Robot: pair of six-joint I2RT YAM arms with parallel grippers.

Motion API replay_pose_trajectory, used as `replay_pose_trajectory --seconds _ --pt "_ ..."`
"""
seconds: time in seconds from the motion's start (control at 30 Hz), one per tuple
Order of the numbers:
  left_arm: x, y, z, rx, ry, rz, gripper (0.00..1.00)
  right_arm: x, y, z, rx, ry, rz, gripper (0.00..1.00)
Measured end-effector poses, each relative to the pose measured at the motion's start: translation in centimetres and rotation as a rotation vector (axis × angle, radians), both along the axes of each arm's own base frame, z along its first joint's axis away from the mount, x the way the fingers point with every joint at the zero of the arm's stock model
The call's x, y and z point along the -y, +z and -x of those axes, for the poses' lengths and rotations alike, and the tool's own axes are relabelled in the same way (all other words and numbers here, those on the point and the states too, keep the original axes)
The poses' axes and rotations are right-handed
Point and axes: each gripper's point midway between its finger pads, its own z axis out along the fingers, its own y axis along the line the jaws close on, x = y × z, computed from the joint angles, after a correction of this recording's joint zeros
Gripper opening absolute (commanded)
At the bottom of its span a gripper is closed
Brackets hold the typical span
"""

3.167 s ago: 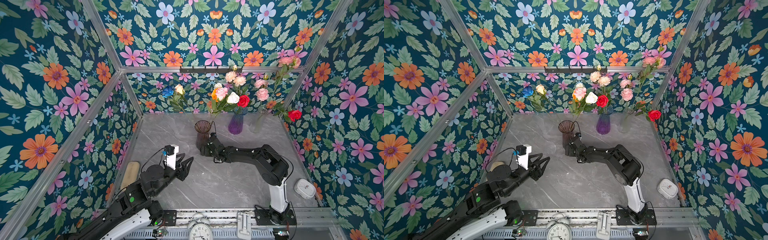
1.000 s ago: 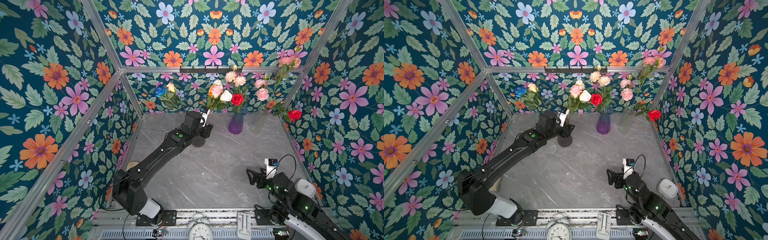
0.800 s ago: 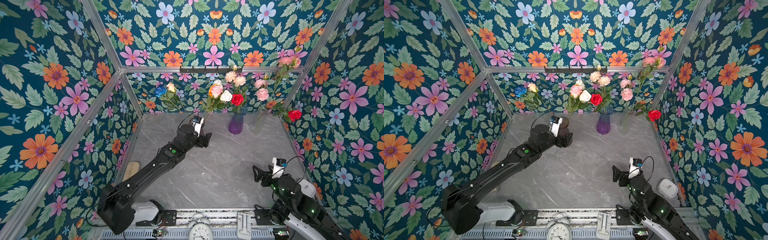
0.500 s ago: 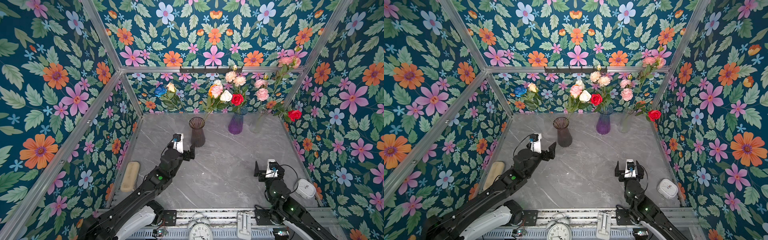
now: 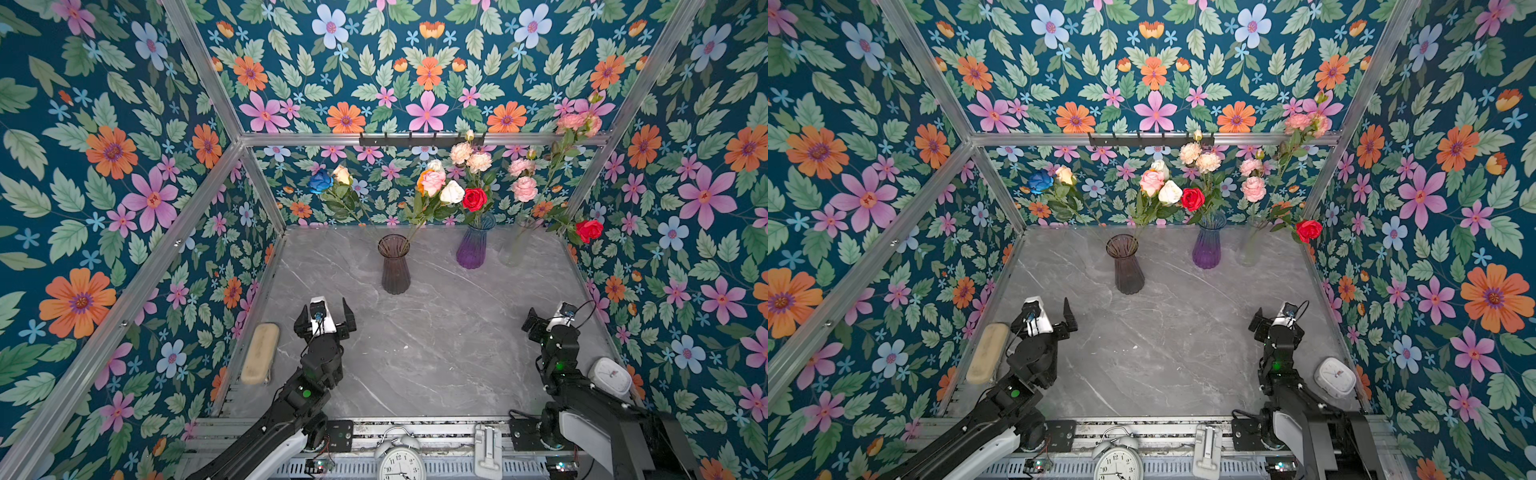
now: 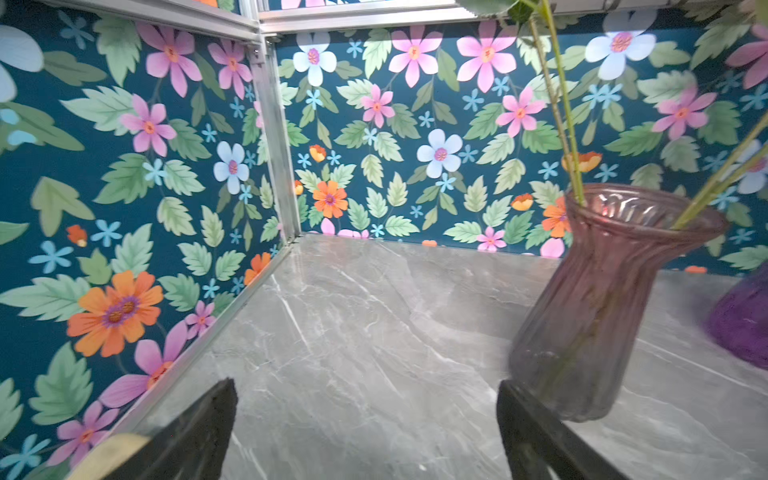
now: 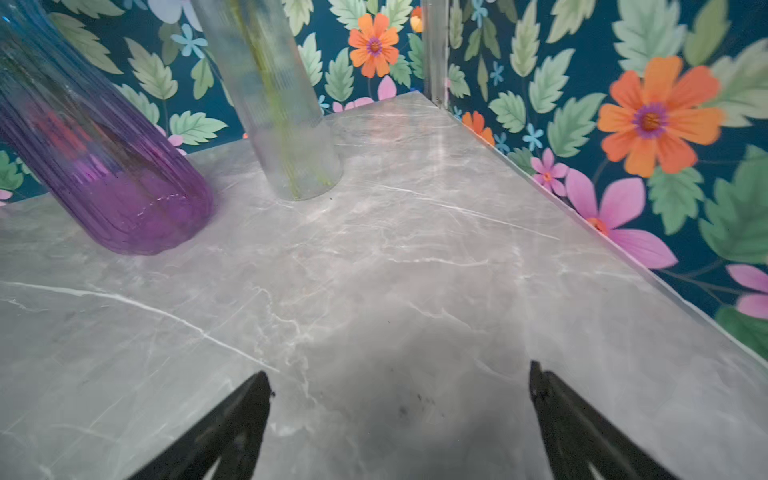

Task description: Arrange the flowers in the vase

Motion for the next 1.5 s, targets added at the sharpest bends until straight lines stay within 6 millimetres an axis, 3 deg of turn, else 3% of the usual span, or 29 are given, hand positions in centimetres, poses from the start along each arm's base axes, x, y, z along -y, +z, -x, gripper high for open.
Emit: replay_pose_trajectory --seconds 0.13,0.23,0.33,0.47,0.6,0.7,0.83,0.9,1.07,1.13,1.27,1.4,1.47,1.5 --pt "-1.3 -2.1 0.7 0.013 0.057 -0.053 1.0 -1.5 -0.8 -2.2 -0.011 0.067 0.041 0.99" --pt "-1.9 -2.5 0.9 0.035 0.091 -0.083 1.0 -2.9 0.9 -3.9 0.039 0.127 0.072 0.99" --pt "-2.1 -1.2 0.2 0.09 0.121 -0.089 1.0 -2.9 0.7 -4.9 0.03 0.133 0.092 0.99" --pt "-3.0 -3.1 -1.8 0.052 0.172 -0.147 1.0 -3.3 1.6 -6.2 0.031 0.15 0.111 0.99" --pt "-3.2 -7.5 -3.5 -0.077 0.175 -0.244 1.0 -3.4 1.2 -6.1 0.01 0.154 0.115 0.99" --pt "-3.2 -7.3 -5.4 -0.063 0.173 -0.245 1.0 -3.4 0.9 -6.0 -0.002 0.156 0.118 0.99" --pt "-7.1 -7.6 -7.0 -0.052 0.246 -0.167 1.0 -3.4 0.8 -6.0 -0.008 0.157 0.118 0.99" --pt "-8.3 -6.7 -7.5 -0.009 0.251 -0.108 1.0 -3.4 0.8 -6.0 -0.008 0.157 0.118 0.99" --pt "-7.7 -8.4 -10.7 -0.07 0.152 -0.055 1.0 -3.0 1.0 -6.6 -0.019 0.159 0.105 0.99" --pt "-7.7 -7.9 -11.6 -0.053 0.126 -0.029 1.0 -2.2 0.9 -6.7 -0.029 0.134 0.092 0.99" --pt "-7.5 -9.1 -11.7 -0.1 0.104 -0.014 1.0 -2.6 0.2 -6.3 -0.045 0.152 0.073 0.99" --pt "-7.0 -9.5 -11.8 -0.117 0.074 -0.01 1.0 -2.9 -1.3 -4.0 -0.044 0.155 0.079 0.99" --pt "-7.1 -9.6 -11.8 -0.119 0.074 -0.01 1.0 -2.7 -0.8 -5.1 -0.058 0.145 0.081 0.99" --pt "-7.0 -9.6 -11.8 -0.121 0.072 -0.01 1.0 -2.5 0.3 -6.1 -0.028 0.142 0.077 0.99"
